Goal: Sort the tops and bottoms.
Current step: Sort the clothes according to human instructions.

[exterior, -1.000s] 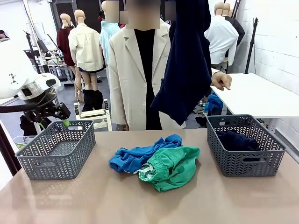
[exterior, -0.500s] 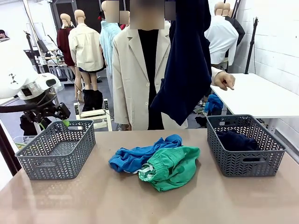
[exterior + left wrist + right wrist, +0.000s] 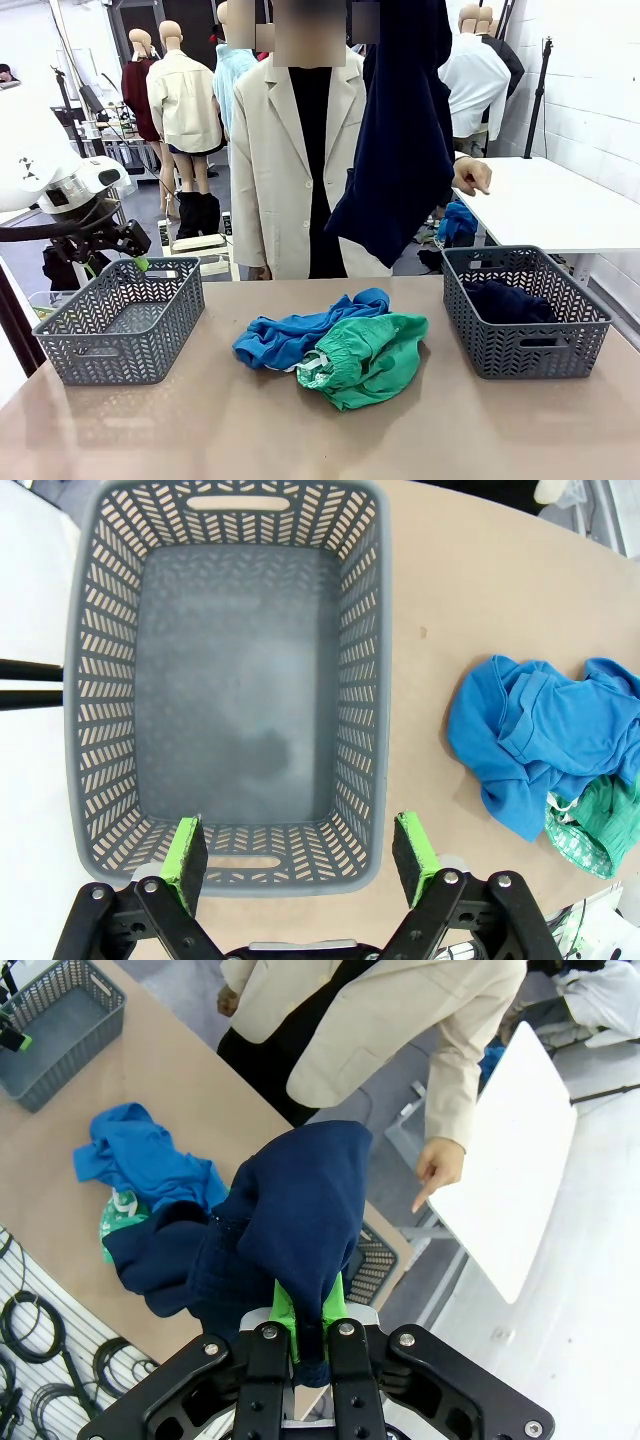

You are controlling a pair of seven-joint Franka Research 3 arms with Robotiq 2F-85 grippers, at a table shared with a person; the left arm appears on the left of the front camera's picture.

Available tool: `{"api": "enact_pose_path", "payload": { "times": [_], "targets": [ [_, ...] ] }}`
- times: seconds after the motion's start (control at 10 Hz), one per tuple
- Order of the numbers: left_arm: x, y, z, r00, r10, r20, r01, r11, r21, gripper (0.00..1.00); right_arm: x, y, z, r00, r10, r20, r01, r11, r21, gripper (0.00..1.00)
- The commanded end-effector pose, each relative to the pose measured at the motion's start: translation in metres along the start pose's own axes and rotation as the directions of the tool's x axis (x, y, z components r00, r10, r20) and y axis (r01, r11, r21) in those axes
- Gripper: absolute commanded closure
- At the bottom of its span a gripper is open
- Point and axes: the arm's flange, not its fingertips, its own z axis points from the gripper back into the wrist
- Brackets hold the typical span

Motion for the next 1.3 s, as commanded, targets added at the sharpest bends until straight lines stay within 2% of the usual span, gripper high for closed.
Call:
{"api": "enact_pose_path", "payload": {
  "times": [0.0,0.7,0.9,1.2],
  "targets": [
    [-0.003,0.0,0.001,1.0,0.022,-0.006,-0.022,1.0,0.003,0.04,-0.002,-0.001,0.001,1.0,0.002,0.012,-0.002,1.0,0.006,1.0],
    [-0.003,0.0,0.001,1.0,0.022,-0.006,-0.022,1.0,0.003,0.04,0.0,0.0,0.0,1.0,0.0,0.0,0.0,1.0,0.0,1.0],
    [-0.003,0.0,0.001,1.0,0.022,-0.006,-0.022,1.0,0.003,0.04,-0.025,-0.024,-0.007,0.996,-0.075,-0.046,0.07,0.992,-0.101,1.0],
    [-0.003,0.0,0.001,1.0,0.022,-0.006,-0.022,1.0,0.003,0.04,-0.093,-0.08,-0.036,0.98,-0.152,-0.13,0.138,0.984,-0.11,1.0]
  ]
}}
